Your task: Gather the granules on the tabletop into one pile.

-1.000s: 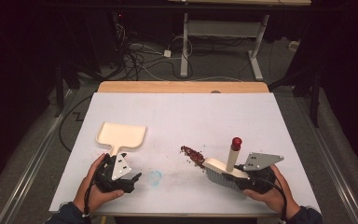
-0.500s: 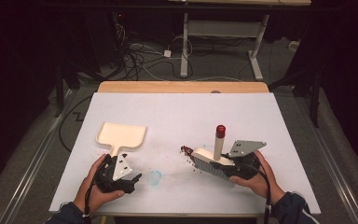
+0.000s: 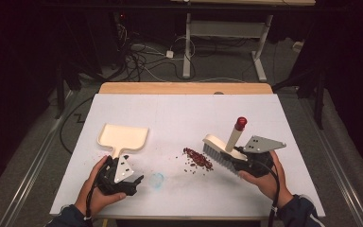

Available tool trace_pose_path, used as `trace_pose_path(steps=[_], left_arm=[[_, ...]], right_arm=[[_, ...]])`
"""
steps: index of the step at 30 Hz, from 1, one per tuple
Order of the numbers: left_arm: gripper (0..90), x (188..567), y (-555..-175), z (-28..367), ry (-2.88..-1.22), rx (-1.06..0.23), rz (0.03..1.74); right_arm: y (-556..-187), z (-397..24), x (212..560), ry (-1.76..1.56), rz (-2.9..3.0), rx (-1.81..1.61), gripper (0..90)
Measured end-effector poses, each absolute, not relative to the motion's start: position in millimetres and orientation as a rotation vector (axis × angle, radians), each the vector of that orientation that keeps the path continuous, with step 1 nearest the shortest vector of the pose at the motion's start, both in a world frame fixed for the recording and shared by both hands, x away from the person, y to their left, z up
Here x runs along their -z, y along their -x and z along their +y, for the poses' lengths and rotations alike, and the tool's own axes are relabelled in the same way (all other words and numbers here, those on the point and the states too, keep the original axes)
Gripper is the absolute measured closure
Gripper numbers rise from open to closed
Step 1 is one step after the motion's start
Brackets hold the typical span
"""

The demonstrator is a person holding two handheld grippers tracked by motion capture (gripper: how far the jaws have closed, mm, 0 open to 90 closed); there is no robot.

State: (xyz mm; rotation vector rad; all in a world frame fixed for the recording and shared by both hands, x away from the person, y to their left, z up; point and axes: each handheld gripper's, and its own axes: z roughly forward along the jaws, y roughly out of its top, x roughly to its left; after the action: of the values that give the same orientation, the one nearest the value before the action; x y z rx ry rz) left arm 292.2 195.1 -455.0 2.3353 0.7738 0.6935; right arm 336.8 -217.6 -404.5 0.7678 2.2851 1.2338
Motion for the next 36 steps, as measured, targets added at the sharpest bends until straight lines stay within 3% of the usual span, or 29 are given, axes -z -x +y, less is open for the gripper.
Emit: trace_pose_path(steps=[10, 22, 29, 36], left_arm=[[17.0, 456, -293, 196, -2.338, -0.692, 0.772], [17.0, 455, -292, 196, -2.336, -0.691, 0.770], [17.0, 455, -292, 197, -2.333, -0.695, 0.770], [17.0, 456, -295, 196, -2.345, -0.686, 0.770]], right_arm=[[-370, -195, 438, -0.827, 2.174, -1.103, 66.9], [-358, -137, 446, -0.686, 2.211, -1.068, 66.8], [-357, -138, 439, -0.477, 2.269, -1.020, 66.9], [-399, -143, 433, -0.414, 2.298, -1.208, 66.9]])
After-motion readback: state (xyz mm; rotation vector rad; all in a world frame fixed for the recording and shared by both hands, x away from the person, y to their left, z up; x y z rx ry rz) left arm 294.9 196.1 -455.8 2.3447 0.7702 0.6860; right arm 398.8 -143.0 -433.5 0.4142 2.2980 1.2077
